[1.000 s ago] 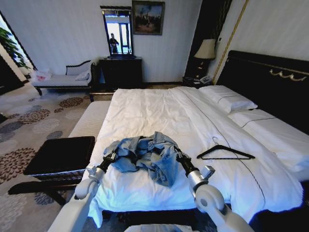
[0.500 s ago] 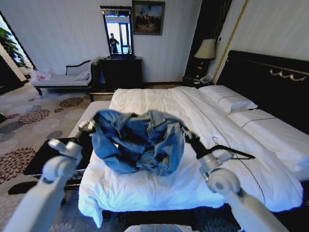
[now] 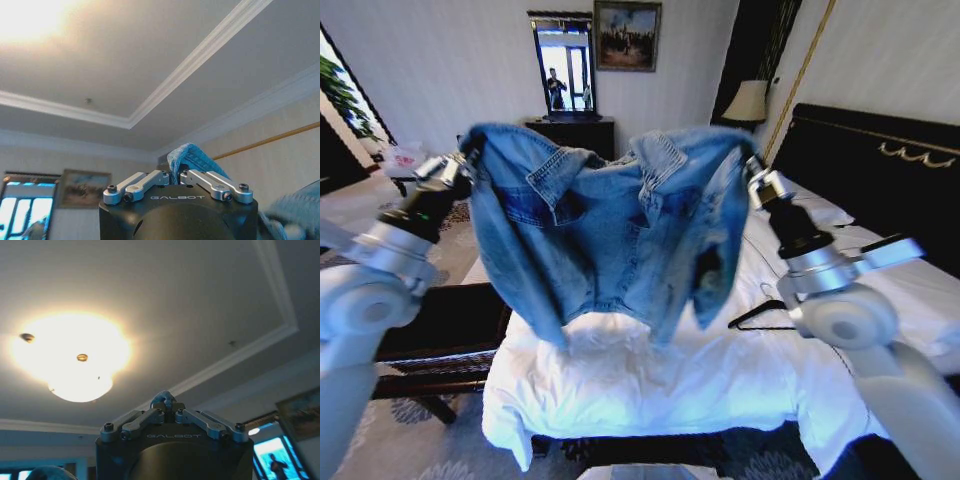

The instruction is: Pick up the clothes from the bed and hang them on the clothes hanger.

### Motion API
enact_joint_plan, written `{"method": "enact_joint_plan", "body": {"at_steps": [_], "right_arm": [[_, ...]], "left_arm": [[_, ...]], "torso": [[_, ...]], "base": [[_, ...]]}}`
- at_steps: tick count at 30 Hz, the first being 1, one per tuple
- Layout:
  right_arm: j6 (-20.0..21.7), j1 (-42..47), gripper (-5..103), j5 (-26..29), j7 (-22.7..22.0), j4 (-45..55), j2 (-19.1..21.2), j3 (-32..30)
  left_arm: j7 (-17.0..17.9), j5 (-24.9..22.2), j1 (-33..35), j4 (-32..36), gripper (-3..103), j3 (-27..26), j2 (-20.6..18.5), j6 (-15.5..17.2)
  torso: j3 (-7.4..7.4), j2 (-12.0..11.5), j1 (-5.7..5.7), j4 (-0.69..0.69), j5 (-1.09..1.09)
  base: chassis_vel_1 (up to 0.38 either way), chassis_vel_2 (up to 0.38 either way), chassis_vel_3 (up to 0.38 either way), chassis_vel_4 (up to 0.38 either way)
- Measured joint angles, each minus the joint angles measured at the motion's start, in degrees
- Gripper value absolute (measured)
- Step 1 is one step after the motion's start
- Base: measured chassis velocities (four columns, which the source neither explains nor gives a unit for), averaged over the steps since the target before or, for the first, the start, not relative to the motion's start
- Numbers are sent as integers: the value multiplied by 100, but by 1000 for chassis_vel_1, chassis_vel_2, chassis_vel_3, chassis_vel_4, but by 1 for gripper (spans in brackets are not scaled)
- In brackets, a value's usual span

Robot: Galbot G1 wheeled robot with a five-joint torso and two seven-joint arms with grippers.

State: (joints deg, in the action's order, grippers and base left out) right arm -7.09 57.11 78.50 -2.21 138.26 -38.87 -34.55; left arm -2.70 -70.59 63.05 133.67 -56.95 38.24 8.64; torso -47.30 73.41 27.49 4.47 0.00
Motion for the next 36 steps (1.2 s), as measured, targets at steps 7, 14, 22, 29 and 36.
{"method": "enact_joint_plan", "body": {"at_steps": [7,14,22,29,36], "right_arm": [[310,1207,4,-201,-540,539,-235,-643],[871,1535,4,-47,-1186,544,113,-1325],[2686,1753,4,303,-3416,499,-128,172],[2734,1356,4,-543,-3264,-742,-500,1577],[1971,622,4,-1037,-2364,-1381,-829,2036]], "left_arm": [[168,-667,980,879,4,-1280,152,103],[815,-2107,1964,1025,4,-2959,341,647],[1238,-249,2484,804,4,252,1693,1457],[956,1122,1950,-594,4,1974,2044,1153],[686,1080,1347,-1285,4,2080,1919,845]], "torso": [[1,1,-1,2,2],[1,1,-1,-3,1],[-1,1,0,1,2],[-1,0,0,1,0],[-2,-1,3,-2,-1]], "base": [[0,0,0,0],[0,0,0,0],[0,0,0,0],[0,0,0,0],[0,0,0,0]]}}
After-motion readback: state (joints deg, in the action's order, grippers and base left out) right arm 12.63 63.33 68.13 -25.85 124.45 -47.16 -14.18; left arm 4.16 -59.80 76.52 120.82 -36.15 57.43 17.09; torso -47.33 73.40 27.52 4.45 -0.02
